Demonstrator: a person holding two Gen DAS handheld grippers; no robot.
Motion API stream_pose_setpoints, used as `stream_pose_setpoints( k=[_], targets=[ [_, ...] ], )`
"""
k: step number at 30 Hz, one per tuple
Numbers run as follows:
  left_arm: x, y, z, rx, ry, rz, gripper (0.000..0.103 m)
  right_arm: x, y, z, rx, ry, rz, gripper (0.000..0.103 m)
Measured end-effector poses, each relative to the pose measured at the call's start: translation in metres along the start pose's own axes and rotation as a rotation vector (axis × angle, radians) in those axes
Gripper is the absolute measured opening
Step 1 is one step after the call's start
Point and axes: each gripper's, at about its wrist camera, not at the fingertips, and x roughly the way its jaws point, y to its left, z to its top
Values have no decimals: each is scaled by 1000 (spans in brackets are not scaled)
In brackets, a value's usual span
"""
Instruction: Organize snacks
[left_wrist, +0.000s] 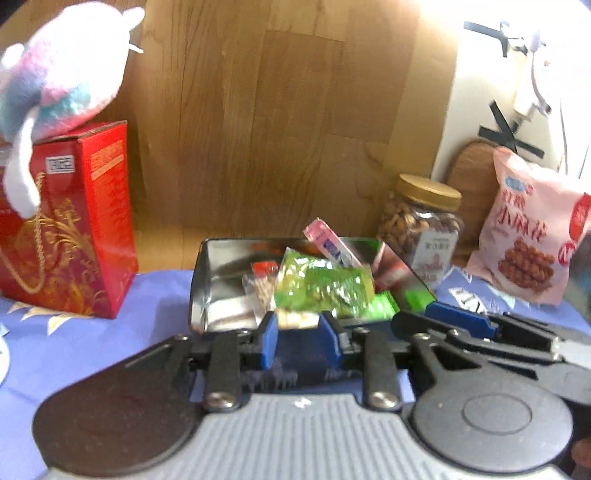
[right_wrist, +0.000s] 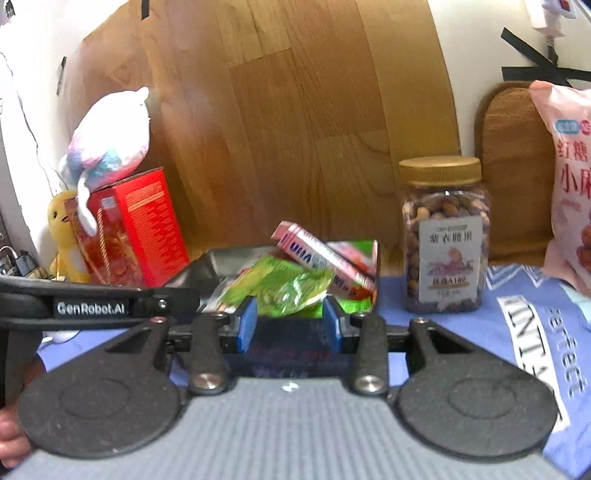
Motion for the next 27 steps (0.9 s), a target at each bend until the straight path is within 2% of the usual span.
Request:
stream_pose_setpoints(
  k=[9,18,27],
  targets=[
    [-36,-19,-27,37,-15,55,32,-31,19,-12,10,26,4,42],
    [-60,-27,-49,28,-25,66,37,-54,26,-23,4,38,-17,42],
    [-71,-25,-89,-20,13,85,43,-75,30,-55,15,68,-41,42]
  ],
)
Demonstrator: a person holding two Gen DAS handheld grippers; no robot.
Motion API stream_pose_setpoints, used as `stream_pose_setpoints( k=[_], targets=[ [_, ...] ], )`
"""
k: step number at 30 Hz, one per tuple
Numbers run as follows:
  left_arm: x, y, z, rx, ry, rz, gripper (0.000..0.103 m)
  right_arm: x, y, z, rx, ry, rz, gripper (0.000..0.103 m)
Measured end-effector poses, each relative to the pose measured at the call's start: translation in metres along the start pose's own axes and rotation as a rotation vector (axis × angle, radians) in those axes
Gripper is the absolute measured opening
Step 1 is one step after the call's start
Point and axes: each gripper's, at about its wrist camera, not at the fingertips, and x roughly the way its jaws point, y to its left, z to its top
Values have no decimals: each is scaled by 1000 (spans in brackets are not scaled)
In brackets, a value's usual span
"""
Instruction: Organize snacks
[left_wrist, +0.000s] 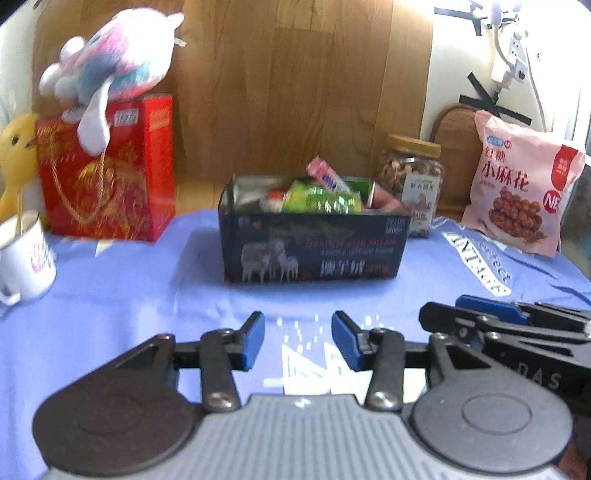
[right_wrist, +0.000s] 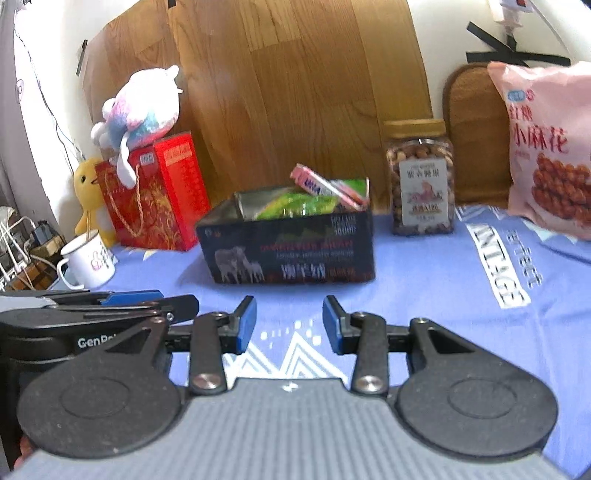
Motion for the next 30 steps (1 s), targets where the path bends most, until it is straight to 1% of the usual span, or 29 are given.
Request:
stream_pose_setpoints(
  k=[6,9,14,19,21,25,30],
  targets=[
    [-7,7,-39,-43,47,27,44,-13,-2,-35,31,36,-20,42],
    [-14,7,-55,-39,51,42,44,-20,0,-51,38,53,-27,42],
    [-29,3,-79,-18,44,33,45,-34,10,-68,38,62,-17,42],
    [-49,8,-91,-21,22,-1,49,-55,15,-76,38,51,7,42],
    [-51,12,-91,-27,21,-12,49,-61,14,-78,41,49,22,42],
    [-45,15,-91,-40,31,-4,49,-67,7,-81,66,45,39,42],
    [-47,7,-96,5,18,10,52,-62,4,-85,100,66,33,42]
  ],
)
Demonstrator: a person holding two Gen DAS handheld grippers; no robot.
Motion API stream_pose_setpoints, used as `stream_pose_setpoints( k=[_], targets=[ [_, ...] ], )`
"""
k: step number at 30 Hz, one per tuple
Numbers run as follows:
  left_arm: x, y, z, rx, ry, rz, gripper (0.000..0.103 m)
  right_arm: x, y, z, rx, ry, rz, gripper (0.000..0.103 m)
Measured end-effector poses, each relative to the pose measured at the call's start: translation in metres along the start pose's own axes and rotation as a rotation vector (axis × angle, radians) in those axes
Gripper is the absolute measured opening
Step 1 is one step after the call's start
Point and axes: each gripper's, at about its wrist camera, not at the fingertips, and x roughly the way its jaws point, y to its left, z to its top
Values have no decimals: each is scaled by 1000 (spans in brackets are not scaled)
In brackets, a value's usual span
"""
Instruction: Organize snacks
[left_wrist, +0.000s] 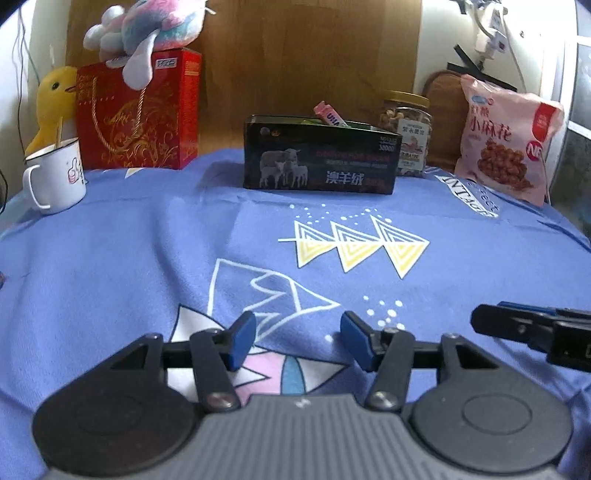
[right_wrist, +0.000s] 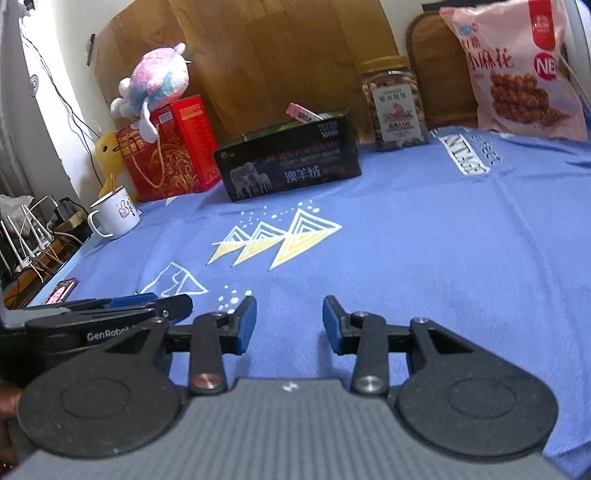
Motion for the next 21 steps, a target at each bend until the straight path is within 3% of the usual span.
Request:
stream_pose_setpoints(
  k=[6,9,11,21],
  targets=[
    [-3,0,-3,14,-3,-12,57,2,3,-7,2,28,13,42],
    [-5,0,-6,23,-5,-23,65,1,4,-8,1,31,18,43],
    [-7,0,-9,29,-6,-32,81,-1,2,-9,11,34,31,43],
    [-12,-2,-21,59,-19,-21,97,-13,0,-18,20,25,69,43]
  ],
)
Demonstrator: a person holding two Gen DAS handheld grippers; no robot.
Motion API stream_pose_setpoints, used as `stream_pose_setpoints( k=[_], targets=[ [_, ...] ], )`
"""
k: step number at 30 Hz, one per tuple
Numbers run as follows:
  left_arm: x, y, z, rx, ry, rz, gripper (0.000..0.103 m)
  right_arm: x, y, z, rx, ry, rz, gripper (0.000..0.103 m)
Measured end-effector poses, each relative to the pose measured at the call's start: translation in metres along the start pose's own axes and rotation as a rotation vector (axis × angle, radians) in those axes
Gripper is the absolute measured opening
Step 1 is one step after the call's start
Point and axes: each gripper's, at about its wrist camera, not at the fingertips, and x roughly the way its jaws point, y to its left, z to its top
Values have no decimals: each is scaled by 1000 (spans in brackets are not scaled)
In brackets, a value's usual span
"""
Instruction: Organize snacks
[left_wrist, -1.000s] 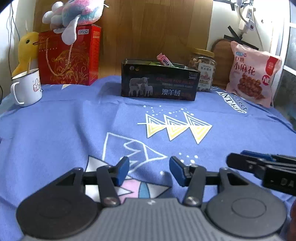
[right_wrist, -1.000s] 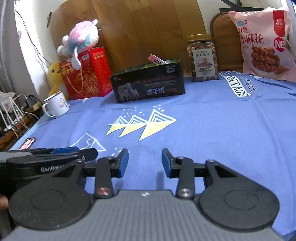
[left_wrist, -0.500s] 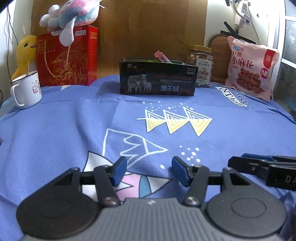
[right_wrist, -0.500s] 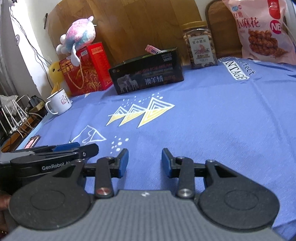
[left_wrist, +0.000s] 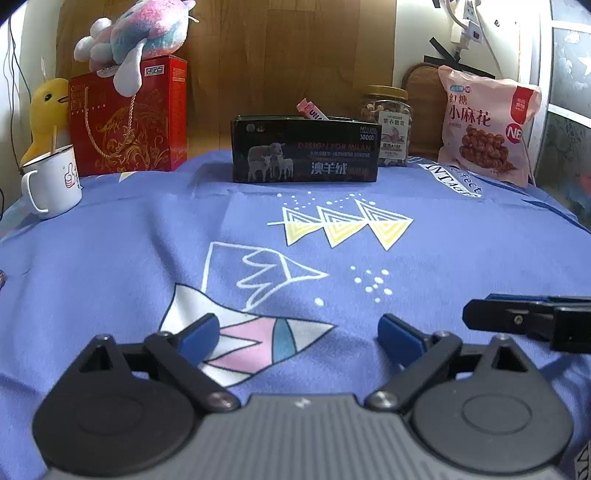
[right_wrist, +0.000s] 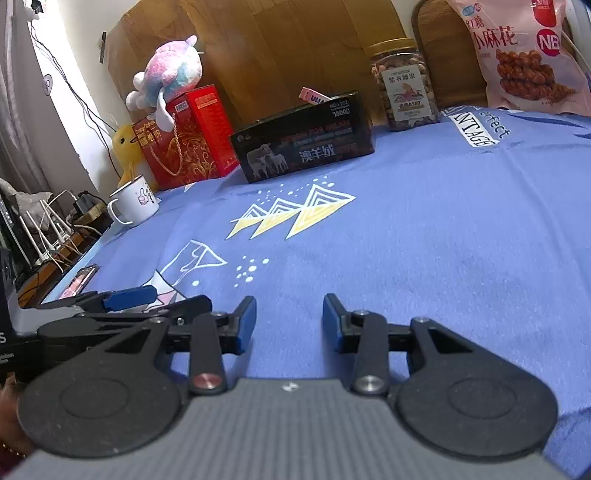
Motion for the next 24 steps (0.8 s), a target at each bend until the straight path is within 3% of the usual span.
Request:
stream_pose_setpoints(
  k=[4,15,18,24],
  targets=[
    [-2,1,-3,5,4,-4,103,-2,0,-2,-5,-3,4,43],
    [-10,4,-5,-7,35,7,103,-19,-4,-14,75,-3,45,45],
    [-13,4,-4,-38,53,14,103,-26,0,-19,75,5,61,50],
    [-31,0,-4,-86,34,16,103,-42,13,-24,56,-7,69,50]
  ],
)
